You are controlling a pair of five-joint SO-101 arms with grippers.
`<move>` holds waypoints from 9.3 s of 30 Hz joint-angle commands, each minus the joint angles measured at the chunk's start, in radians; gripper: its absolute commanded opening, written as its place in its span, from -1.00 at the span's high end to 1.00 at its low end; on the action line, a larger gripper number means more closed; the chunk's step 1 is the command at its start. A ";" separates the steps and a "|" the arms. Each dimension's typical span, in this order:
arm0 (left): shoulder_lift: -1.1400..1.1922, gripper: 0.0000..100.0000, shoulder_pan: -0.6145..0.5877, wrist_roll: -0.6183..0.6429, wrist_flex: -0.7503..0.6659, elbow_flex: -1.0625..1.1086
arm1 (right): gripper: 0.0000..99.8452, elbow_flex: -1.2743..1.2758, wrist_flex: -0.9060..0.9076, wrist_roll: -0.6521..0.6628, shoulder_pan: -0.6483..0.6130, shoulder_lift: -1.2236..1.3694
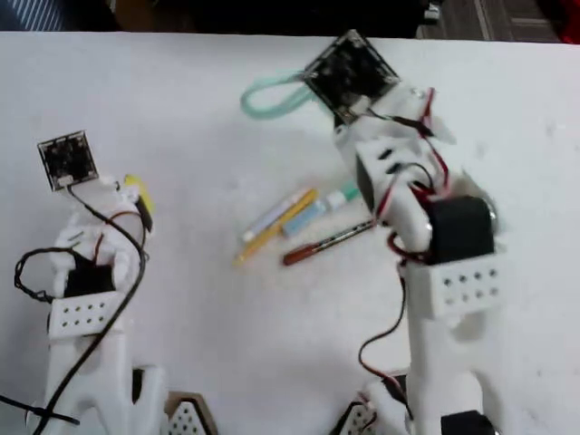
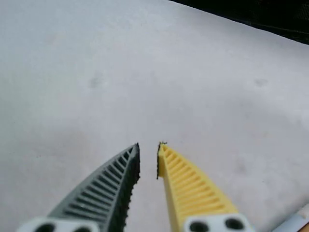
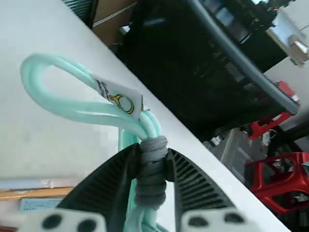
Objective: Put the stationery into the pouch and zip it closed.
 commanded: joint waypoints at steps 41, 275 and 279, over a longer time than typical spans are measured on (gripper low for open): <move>-0.004 0.80 0.015 0.003 -0.020 -0.009 | 0.97 -0.032 0.047 -0.066 0.139 -0.243; -1.001 0.95 1.036 -0.316 0.483 -0.107 | 0.97 -0.173 0.516 -0.265 -0.412 -0.360; -1.001 0.95 1.041 -0.318 0.463 -0.006 | 0.97 -0.115 0.518 -0.265 -0.412 -0.378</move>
